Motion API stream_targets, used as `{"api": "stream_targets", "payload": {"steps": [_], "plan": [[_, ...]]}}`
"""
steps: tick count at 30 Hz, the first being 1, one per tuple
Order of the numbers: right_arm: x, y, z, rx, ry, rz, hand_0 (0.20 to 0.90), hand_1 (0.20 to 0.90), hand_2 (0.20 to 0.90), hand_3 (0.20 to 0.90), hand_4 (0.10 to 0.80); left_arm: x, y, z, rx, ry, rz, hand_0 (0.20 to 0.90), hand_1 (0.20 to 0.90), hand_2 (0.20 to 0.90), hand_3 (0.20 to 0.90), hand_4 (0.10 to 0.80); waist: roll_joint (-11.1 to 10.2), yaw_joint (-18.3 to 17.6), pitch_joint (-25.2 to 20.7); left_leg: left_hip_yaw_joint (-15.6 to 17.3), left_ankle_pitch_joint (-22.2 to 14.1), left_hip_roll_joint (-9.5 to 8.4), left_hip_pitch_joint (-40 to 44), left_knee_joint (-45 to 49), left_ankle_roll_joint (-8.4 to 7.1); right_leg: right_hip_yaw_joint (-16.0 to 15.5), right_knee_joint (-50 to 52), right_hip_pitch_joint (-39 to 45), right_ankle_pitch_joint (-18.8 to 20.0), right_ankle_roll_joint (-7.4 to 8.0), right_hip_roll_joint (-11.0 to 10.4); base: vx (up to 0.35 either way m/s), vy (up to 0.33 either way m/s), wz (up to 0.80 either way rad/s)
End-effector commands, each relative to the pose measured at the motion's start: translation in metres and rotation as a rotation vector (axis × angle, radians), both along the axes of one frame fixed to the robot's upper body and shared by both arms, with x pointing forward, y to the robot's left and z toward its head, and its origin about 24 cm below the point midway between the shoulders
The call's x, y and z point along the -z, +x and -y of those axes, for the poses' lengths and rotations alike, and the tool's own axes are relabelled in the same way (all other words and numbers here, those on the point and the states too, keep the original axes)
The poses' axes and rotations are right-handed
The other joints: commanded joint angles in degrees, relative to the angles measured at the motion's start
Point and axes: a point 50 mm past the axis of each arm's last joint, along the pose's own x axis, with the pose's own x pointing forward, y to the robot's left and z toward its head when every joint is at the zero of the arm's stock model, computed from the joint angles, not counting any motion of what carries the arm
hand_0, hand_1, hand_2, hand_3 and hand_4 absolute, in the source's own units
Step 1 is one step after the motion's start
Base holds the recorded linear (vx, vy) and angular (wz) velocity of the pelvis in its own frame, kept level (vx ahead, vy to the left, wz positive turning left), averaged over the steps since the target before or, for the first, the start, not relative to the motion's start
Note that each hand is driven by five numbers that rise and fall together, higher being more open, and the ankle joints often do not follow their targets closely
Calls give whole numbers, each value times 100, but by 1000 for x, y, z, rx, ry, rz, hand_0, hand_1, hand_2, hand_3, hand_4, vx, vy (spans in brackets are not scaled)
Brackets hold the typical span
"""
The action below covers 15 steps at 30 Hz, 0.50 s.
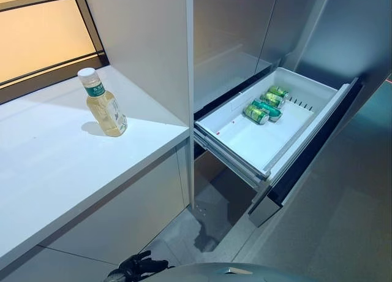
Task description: Put drinks into fridge and close the fridge
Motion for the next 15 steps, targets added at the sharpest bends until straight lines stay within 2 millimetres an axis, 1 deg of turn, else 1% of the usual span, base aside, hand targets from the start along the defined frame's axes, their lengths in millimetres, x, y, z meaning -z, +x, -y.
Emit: {"api": "stream_targets", "payload": {"steps": [1, 5, 15], "plan": [[0, 16, -9, -30, 27, 21, 900, 900, 900, 900, 800, -3, 26, 14, 77, -11, 80, 900, 900, 900, 900, 800, -2, 99, 84, -52, -610, -326, 93, 87, 362, 7, 201, -446, 317, 230, 52, 0, 0, 0], [0, 15, -8, -32, 24, 20, 900, 900, 900, 900, 800, -3, 27, 15, 60, -31, 89, 900, 900, 900, 900, 800, 1, 95, 92, -57, -603, -328, 93, 89, 355, 2, 208, -445, 317, 227, 51, 0, 0, 0], [0, 15, -9, -24, 23, 17, 900, 900, 900, 900, 800, -5, 33, 20, 93, -69, 127, 900, 900, 900, 900, 800, 3, 117, 99, -78, -607, -334, 86, 93, 356, -23, 207, -441, 317, 235, 37, 0, 0, 0]]}}
